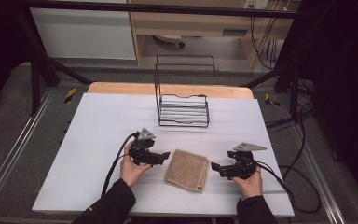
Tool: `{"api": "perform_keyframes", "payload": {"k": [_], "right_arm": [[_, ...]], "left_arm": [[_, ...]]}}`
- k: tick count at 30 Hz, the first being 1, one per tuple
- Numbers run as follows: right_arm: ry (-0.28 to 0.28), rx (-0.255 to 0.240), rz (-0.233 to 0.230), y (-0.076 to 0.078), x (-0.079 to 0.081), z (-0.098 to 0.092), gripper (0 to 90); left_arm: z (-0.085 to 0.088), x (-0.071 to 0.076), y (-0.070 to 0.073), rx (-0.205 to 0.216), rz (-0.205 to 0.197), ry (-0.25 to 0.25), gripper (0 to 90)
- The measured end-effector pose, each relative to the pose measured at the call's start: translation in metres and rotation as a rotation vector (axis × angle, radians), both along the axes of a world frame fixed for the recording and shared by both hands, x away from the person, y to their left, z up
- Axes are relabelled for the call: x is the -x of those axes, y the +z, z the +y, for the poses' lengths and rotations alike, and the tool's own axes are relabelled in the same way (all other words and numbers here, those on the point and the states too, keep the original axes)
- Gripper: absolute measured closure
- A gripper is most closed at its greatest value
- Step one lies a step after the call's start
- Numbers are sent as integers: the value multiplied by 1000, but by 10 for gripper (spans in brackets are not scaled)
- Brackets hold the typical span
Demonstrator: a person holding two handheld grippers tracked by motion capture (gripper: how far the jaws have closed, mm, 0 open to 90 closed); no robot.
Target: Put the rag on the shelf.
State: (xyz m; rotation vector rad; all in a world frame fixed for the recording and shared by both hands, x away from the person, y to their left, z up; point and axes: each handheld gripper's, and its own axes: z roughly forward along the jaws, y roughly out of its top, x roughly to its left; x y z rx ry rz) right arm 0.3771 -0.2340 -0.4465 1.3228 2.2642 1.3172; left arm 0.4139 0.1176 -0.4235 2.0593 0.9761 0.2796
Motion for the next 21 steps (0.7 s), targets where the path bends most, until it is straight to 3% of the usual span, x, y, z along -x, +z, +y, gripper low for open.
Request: {"api": "perform_keyframes", "payload": {"k": [8,11,16,21], "right_arm": [[1,0,9,-1,0,1,42],[1,1,10,-1,0,2,44],[9,-1,16,-2,0,2,54],[12,-14,13,-2,-1,3,100]], "left_arm": [[-24,-9,-8,-33,25,-14,332],[-32,-13,-14,-36,57,-14,395],[-37,-17,-20,-26,101,-8,480],[-41,-19,-21,-3,115,-13,599]]}}
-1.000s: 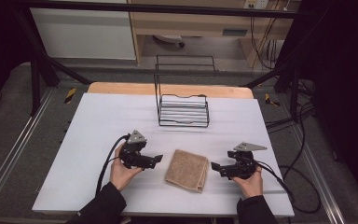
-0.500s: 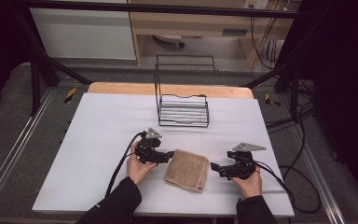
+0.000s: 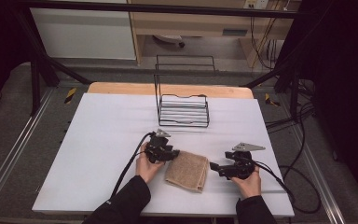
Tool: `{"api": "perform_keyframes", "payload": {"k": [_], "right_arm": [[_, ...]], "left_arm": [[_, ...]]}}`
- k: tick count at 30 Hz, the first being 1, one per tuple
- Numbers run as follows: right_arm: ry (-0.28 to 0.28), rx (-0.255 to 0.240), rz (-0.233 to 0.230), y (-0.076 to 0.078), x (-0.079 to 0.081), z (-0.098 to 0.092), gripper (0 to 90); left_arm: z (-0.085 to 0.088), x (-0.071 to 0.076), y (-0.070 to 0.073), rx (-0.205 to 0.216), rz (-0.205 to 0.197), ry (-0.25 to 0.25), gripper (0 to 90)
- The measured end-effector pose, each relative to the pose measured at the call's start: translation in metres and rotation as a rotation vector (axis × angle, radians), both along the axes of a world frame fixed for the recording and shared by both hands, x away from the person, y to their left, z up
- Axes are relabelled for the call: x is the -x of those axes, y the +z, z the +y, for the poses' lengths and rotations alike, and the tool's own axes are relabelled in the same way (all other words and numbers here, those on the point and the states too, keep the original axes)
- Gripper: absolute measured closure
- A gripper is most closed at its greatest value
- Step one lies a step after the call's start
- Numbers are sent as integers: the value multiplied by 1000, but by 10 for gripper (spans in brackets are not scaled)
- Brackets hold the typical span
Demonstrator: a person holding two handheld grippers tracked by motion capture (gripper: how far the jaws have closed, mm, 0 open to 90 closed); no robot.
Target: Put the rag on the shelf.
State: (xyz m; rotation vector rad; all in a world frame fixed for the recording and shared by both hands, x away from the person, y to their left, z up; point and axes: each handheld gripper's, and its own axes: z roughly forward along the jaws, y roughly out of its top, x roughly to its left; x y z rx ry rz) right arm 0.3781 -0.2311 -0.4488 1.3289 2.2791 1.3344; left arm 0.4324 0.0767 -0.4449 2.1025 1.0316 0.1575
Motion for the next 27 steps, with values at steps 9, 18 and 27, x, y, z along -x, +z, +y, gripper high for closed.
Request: {"api": "perform_keyframes", "payload": {"k": [9,18,27], "right_arm": [[-7,-14,5,1,-3,4,179],[-36,6,16,0,-10,18,362],[-42,36,60,-5,-13,33,520]], "left_arm": [[-7,-1,-4,9,19,-18,717],[-9,1,-5,11,31,-33,784],[-10,2,-5,-4,13,-45,791]]}}
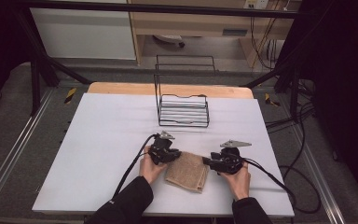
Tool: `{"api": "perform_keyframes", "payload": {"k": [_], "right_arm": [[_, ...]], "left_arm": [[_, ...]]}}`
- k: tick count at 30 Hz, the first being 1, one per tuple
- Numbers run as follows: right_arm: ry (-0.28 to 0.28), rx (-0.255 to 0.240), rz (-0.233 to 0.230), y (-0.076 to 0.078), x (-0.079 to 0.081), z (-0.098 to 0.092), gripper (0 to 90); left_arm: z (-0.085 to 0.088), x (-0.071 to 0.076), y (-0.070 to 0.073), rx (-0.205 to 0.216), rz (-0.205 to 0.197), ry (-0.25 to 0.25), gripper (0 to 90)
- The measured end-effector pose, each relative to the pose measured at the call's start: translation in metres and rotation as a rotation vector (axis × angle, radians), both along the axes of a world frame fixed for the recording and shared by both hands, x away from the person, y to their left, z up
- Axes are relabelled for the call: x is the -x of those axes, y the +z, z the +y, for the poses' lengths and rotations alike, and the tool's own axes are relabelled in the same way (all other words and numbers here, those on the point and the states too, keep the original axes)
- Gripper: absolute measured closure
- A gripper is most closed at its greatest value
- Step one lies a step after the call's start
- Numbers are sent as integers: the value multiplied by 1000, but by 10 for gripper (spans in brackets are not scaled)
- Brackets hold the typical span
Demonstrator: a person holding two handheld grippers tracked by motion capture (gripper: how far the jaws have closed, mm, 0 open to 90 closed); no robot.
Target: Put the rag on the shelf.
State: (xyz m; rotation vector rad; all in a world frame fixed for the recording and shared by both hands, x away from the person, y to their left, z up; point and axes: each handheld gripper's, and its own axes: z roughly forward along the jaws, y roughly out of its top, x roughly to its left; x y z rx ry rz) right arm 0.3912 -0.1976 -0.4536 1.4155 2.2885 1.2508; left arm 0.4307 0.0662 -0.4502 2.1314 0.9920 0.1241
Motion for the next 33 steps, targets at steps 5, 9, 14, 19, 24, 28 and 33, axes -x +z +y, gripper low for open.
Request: {"api": "perform_keyframes", "payload": {"k": [5,9,14,19,24,28,33], "right_arm": [[-9,-6,37,-2,0,2,631],[-13,-20,59,-2,0,3,678],[-18,-24,68,-3,-2,6,733],[-22,-57,109,-3,-3,6,825],[-20,-61,114,-3,-4,6,840],[-11,-64,105,-2,-3,5,846],[-2,-95,83,4,-1,4,849]], "left_arm": [[0,0,0,-1,1,0,798],[-1,0,0,-3,4,1,803],[-2,-1,2,-17,11,-2,819],[0,-3,1,6,31,-9,835],[3,-6,1,21,42,-19,842],[5,-6,2,27,44,-28,849],[8,0,5,29,20,-18,850]]}}
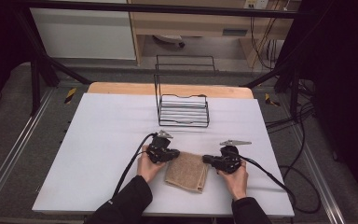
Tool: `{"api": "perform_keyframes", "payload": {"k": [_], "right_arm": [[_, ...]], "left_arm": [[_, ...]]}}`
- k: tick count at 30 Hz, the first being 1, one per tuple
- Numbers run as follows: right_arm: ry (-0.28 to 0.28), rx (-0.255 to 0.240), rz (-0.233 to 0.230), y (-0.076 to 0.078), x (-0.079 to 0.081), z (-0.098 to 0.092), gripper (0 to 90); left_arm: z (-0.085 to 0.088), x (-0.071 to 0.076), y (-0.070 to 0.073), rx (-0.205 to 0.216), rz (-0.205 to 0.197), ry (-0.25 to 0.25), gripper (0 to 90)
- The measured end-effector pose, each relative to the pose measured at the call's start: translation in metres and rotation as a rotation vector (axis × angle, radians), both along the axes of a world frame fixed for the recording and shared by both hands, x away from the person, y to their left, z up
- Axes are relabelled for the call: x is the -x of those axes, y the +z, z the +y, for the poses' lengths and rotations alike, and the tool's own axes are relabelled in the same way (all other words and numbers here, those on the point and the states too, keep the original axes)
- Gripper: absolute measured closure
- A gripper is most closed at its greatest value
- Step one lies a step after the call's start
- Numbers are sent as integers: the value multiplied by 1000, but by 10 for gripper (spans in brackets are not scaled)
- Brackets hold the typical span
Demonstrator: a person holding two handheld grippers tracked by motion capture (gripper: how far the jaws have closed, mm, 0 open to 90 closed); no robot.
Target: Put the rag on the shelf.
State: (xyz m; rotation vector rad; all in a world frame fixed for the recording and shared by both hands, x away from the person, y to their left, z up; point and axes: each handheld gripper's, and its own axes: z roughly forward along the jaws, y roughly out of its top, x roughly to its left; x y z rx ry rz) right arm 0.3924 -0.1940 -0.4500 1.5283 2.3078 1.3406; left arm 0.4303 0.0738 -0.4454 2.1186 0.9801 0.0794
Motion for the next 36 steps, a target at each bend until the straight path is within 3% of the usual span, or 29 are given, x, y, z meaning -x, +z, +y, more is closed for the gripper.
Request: {"api": "perform_keyframes", "payload": {"k": [9,14,19,23,29,36], "right_arm": [[35,-16,-67,12,6,3,850],[45,-30,-91,17,8,3,851],[50,-44,-104,20,9,3,851],[66,-23,-137,25,11,5,852],[78,-25,-173,34,15,6,853],[80,-15,-209,43,19,7,853]], "left_arm": [[13,9,7,64,-19,14,851],[20,17,16,101,-50,7,850],[22,22,20,105,-70,10,850],[22,27,24,94,-92,20,851],[28,34,33,140,-102,27,851],[28,42,41,144,-131,33,850]]}}
